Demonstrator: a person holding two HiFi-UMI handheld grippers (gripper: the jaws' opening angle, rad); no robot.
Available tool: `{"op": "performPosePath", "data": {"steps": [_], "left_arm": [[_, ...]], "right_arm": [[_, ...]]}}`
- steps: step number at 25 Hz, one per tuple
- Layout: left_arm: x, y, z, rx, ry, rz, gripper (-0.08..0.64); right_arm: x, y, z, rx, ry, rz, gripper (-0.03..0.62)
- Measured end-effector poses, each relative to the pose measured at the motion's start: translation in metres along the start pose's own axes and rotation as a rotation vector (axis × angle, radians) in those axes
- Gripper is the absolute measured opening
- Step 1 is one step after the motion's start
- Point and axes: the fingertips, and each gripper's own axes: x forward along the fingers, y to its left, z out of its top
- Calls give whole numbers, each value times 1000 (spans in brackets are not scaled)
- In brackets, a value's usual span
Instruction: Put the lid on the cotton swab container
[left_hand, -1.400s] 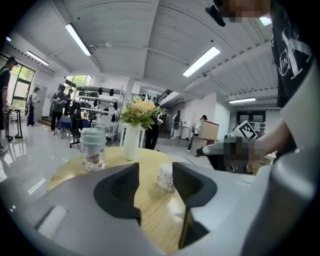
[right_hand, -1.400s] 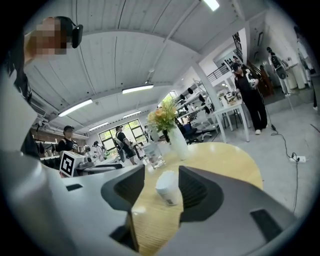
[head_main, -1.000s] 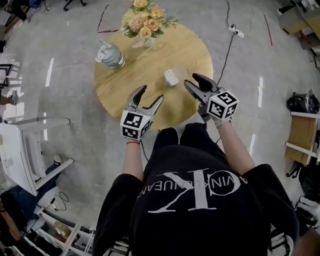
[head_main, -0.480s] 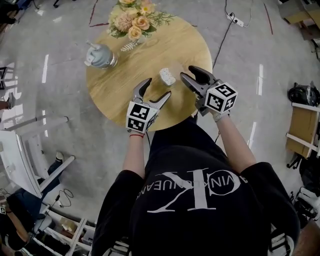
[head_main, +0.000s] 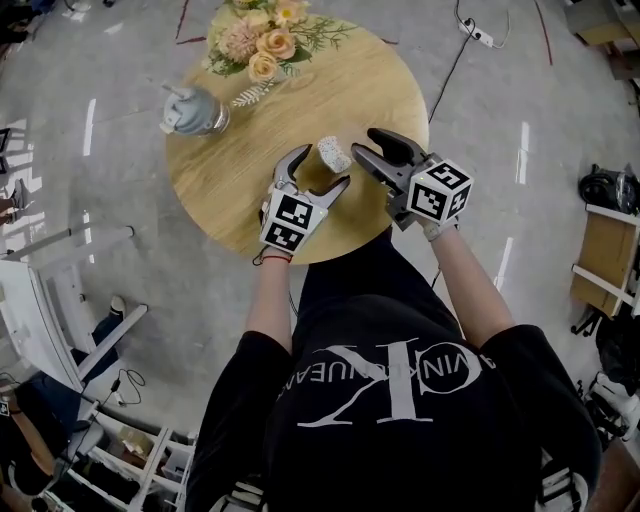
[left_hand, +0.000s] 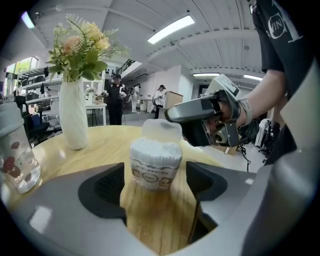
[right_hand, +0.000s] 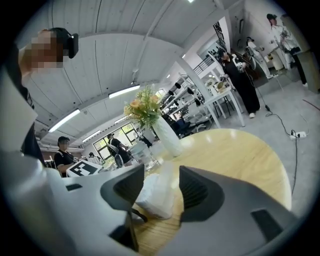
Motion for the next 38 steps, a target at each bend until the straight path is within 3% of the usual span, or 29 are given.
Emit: {"op": "performPosePath", "data": {"steps": [20,28,38], "left_arm": [[16,5,-3,7,-26,8,354],[16,5,-4,-8,-27,16,353],[16,5,-5,-21,-25,30,348]], "right_arm": [[8,22,17,75,-68,119,184],[15,42,14,70,-37,188,178],[26,51,1,73,10,214,142]]}}
